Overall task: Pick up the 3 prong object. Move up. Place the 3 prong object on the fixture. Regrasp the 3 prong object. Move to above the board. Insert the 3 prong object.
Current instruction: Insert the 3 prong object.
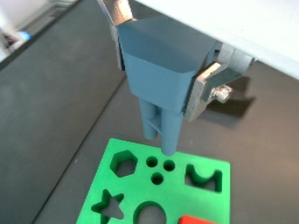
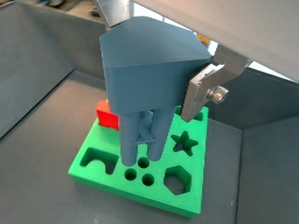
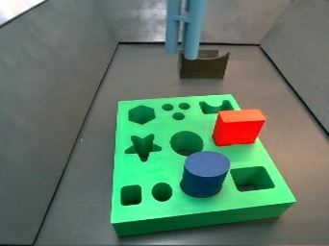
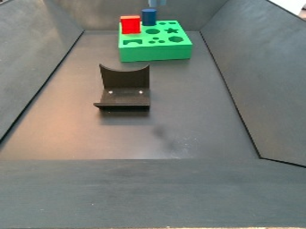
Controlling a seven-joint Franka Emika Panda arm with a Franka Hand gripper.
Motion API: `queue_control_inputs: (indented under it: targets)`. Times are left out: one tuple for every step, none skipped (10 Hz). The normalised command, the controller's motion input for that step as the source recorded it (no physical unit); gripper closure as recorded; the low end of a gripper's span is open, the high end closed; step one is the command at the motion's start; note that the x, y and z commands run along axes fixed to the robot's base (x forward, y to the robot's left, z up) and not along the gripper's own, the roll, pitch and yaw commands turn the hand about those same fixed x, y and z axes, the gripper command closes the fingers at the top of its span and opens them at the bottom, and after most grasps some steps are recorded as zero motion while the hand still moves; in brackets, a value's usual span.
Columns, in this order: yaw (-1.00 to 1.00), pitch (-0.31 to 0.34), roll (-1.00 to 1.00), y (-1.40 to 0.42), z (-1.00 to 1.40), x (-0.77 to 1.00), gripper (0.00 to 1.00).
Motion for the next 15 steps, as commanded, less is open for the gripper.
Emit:
queue_control_inputs:
  targets:
    - [-0.90,-0.076,-0.16,0.00,-0.11,0.15,1.00]
    - [-0.90,-0.070,-0.14,0.00,-0.13,0.11,1.00]
    - [-0.89,-0.066,-0.10,0.00,-0.17,0.04,1.00]
    - [-0.95,-0.136,-0.11,0.00,-0.17,0.02,1.00]
    - [-0.91,-0.116,-0.09,0.00,-0.20,0.00,1.00]
    - [-0.18,0.000,0.00,0.00,0.00,0.00,1.00]
    - [0.00,0.000,0.00,0.00,-0.02,0.00,1.00]
    - [0.00,-0.006,0.06,0.00,-0.26,0.00,1.00]
    - [0.00,-0.014,0.09,0.00,-0.48,0.00,1.00]
    - [0.00,-0.006,0.11,-0.01,-0.46,0.00,1.00]
    - [0.00,-0.043,0.05,-0.05,-0.45,0.00,1.00]
    - [0.00,-0.070,0.02,-0.06,-0.44,0.00,1.00]
    - [0.00,-0.033,0.06,-0.01,-0.48,0.05,1.00]
    - [-0.01,0.000,0.09,0.00,-0.51,0.13,1.00]
    - [0.00,0.000,0.09,0.00,-0.44,0.12,1.00]
